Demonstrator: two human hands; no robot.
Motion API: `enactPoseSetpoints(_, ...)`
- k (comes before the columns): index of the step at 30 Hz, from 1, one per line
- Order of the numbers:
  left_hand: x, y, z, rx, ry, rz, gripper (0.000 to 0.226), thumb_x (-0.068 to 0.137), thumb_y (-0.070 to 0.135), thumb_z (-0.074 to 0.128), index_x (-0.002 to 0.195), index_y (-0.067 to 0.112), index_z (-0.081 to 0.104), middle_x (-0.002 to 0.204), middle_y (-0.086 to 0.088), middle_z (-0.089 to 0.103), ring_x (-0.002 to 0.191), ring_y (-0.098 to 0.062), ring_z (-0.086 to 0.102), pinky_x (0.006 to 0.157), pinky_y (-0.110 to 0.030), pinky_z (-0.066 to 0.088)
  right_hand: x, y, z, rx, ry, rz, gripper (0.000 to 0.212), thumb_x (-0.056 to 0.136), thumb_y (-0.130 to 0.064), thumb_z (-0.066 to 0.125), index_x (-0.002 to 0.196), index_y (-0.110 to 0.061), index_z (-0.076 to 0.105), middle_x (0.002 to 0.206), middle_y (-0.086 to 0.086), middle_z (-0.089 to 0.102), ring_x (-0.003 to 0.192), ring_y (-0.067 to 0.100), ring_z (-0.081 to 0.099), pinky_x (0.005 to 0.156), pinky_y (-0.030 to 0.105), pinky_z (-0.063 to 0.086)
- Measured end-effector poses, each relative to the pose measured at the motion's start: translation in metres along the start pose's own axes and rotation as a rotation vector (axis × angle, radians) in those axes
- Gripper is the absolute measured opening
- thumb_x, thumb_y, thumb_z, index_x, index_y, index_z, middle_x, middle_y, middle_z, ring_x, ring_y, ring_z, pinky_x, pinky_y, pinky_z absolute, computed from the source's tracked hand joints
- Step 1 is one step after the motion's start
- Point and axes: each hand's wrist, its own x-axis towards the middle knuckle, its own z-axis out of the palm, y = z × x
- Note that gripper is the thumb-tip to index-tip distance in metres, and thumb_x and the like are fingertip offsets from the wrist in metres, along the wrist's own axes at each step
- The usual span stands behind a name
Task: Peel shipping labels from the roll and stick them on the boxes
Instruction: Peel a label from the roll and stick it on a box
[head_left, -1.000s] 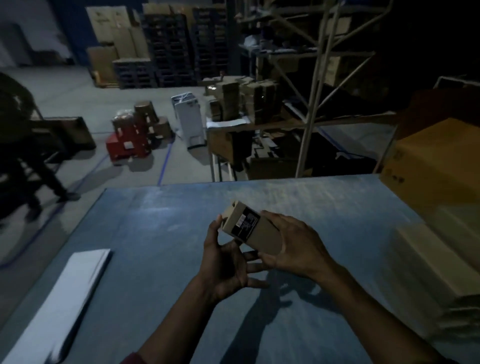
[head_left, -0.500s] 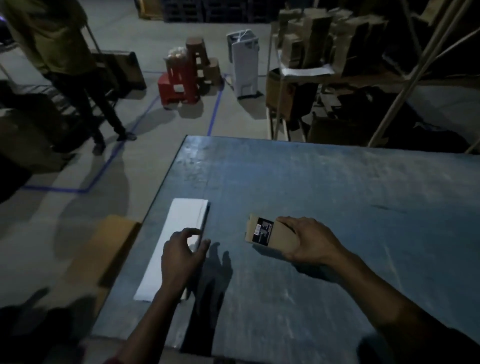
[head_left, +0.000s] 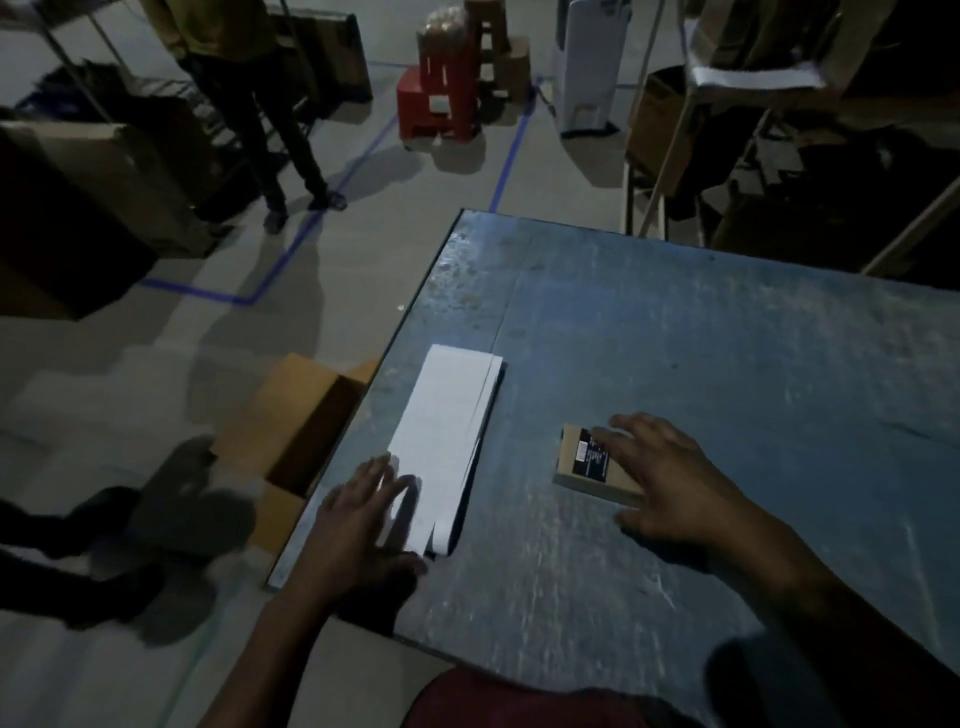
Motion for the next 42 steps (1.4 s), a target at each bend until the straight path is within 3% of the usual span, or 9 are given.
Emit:
enactPoseSetpoints(5, -0.009, -0.006, 0.000, 0.067, 0.171, 0.219, 0.045, 0.090, 0.045, 0.056, 0.130, 0.029, 0.069, 0.142, 0.001, 0.066, 0.132, -0.025, 0.061, 0.102, -0.047, 0.051, 0.007, -0.045, 0.017, 0.185, 0.153, -0.220, 0.080, 0.077, -0.058, 0.072, 0.150, -0.035, 0.050, 0.154, -0.001, 0.048, 0.145, 0.026, 0.040, 0.118, 0.048, 0.037)
enactPoseSetpoints(7, -0.009, 0.012, -0.014, -0.194, 0.203, 0.139, 0.031, 0.093, 0.031, 0.062, 0.118, 0.024, 0.078, 0.115, 0.004, 0.079, 0.104, -0.015, 0.075, 0.088, -0.018, 0.053, 0.010, -0.063, 0.016, 0.267, 0.184, -0.234, 0.067, 0.082, -0.053, 0.073, 0.145, -0.034, 0.057, 0.146, -0.004, 0.056, 0.138, 0.020, 0.048, 0.114, 0.037, 0.038)
enactPoseSetpoints(10, 0.001, 0.041, -0.036, -0.769, 0.100, -0.094, 0.027, 0.097, 0.039, 0.068, 0.093, 0.015, 0.079, 0.083, 0.001, 0.077, 0.073, -0.011, 0.070, 0.066, -0.029, 0.052, 0.018, -0.086, 0.012, 0.349, 0.200, -0.195, 0.057, 0.087, -0.044, 0.079, 0.140, -0.035, 0.061, 0.135, -0.012, 0.063, 0.124, 0.011, 0.055, 0.101, 0.004, 0.029)
enactPoseSetpoints(15, 0.026, 0.079, -0.066, -1.370, 0.120, -0.420, 0.019, 0.083, 0.003, 0.083, 0.067, 0.010, 0.075, 0.063, -0.011, 0.069, 0.048, -0.017, 0.059, 0.047, -0.025, 0.047, 0.034, -0.116, 0.000, 0.567, 0.387, -0.043, 0.038, 0.086, -0.035, 0.083, 0.122, -0.032, 0.073, 0.117, -0.020, 0.070, 0.101, -0.002, 0.065, 0.084, 0.015, 0.053)
enactPoseSetpoints(20, 0.037, 0.092, -0.071, -1.502, 0.102, -0.453, 0.015, 0.069, 0.020, 0.089, 0.063, 0.016, 0.076, 0.079, -0.019, 0.073, 0.070, -0.028, 0.066, 0.066, -0.038, 0.056, 0.046, -0.147, -0.005, 0.756, 0.482, 0.068, 0.017, 0.084, -0.030, 0.085, 0.100, -0.028, 0.079, 0.101, -0.020, 0.076, 0.087, -0.006, 0.071, 0.077, 0.022, 0.061)
enactPoseSetpoints(27, 0.039, 0.091, -0.070, -1.630, -0.012, -0.421, 0.026, 0.090, 0.032, 0.071, 0.096, 0.010, 0.084, 0.105, -0.019, 0.078, 0.087, -0.030, 0.073, 0.091, -0.051, 0.057, 0.046, -0.157, -0.008, 0.796, 0.418, 0.124, 0.048, 0.073, -0.060, 0.087, 0.112, -0.034, 0.077, 0.113, -0.016, 0.074, 0.097, -0.004, 0.070, 0.083, 0.032, 0.064)
enactPoseSetpoints(35, 0.040, 0.096, -0.061, -1.699, 0.007, -0.440, 0.021, 0.076, 0.033, 0.080, 0.083, 0.012, 0.079, 0.088, -0.013, 0.073, 0.075, -0.024, 0.071, 0.067, -0.037, 0.061, 0.045, -0.161, -0.014, 0.747, 0.365, 0.101, 0.058, 0.072, -0.063, 0.086, 0.122, -0.034, 0.075, 0.120, -0.018, 0.072, 0.103, -0.006, 0.067, 0.086, 0.024, 0.060)
enactPoseSetpoints(38, 0.044, 0.101, -0.055, -1.718, 0.014, -0.449, 0.034, 0.073, 0.041, 0.081, 0.090, 0.011, 0.081, 0.096, -0.016, 0.074, 0.082, -0.026, 0.070, 0.079, -0.041, 0.056, 0.043, -0.164, -0.017, 0.777, 0.338, 0.067, 0.052, 0.071, -0.055, 0.090, 0.117, -0.033, 0.078, 0.099, -0.032, 0.068, 0.096, -0.015, 0.066, 0.079, 0.007, 0.051)
enactPoseSetpoints(42, 0.047, 0.112, -0.051, -1.725, 0.025, -0.462, 0.033, 0.078, 0.041, 0.076, 0.090, 0.011, 0.082, 0.099, -0.016, 0.074, 0.090, -0.028, 0.069, 0.085, -0.043, 0.052, 0.041, -0.164, -0.018, 0.754, 0.333, 0.052, 0.051, 0.071, -0.054, 0.090, 0.115, -0.030, 0.080, 0.104, -0.021, 0.075, 0.092, -0.007, 0.069, 0.078, 0.016, 0.056)
